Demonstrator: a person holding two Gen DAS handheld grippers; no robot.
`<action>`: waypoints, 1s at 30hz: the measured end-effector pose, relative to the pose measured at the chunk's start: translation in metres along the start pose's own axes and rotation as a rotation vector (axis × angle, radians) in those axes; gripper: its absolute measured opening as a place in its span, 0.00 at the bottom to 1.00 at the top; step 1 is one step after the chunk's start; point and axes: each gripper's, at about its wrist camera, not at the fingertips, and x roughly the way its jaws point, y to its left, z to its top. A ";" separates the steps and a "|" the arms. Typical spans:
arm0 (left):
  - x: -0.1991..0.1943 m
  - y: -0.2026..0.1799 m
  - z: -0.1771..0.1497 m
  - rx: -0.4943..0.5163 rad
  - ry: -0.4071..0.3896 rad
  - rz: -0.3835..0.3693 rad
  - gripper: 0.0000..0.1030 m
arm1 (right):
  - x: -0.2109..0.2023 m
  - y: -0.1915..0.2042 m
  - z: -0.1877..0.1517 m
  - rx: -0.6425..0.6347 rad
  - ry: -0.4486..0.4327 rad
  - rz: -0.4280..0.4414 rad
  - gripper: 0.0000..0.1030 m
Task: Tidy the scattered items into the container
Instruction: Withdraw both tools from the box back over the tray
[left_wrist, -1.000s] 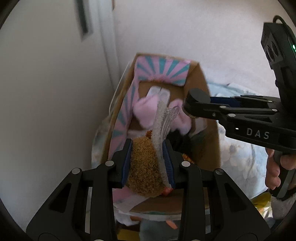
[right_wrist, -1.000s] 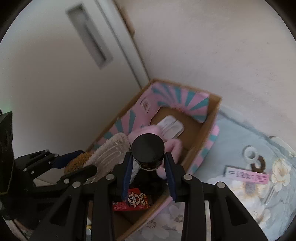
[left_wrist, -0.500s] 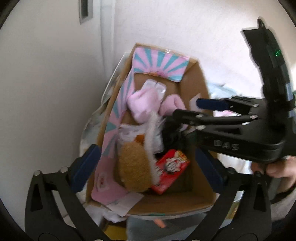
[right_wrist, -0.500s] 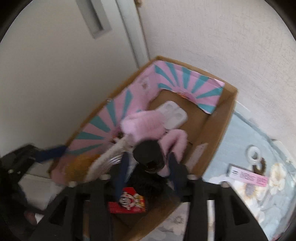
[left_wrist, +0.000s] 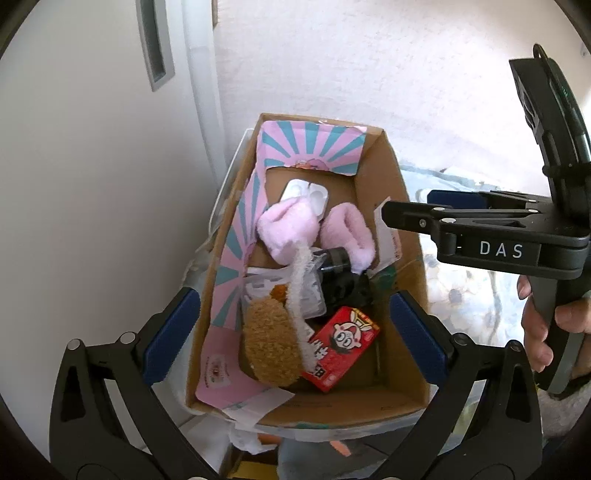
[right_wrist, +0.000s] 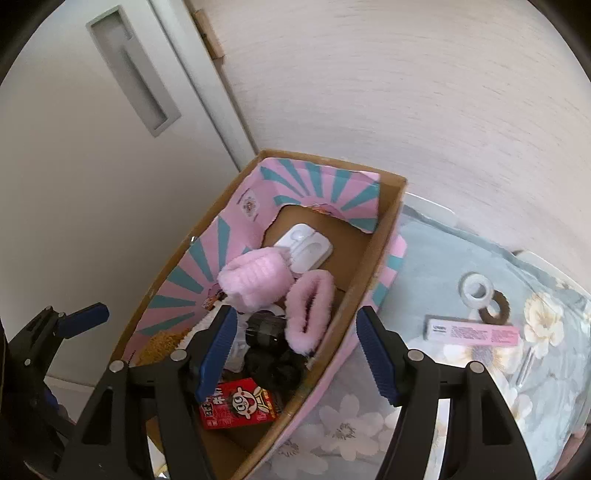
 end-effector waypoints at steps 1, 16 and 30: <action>0.000 -0.001 0.000 0.000 0.003 -0.005 0.99 | 0.000 -0.002 -0.001 0.004 0.002 -0.007 0.61; -0.008 -0.055 0.013 0.118 -0.005 -0.060 0.99 | -0.039 -0.046 -0.024 0.099 -0.057 -0.103 0.61; 0.027 -0.145 0.067 0.237 0.004 -0.145 0.99 | -0.097 -0.142 -0.073 0.311 -0.114 -0.180 0.61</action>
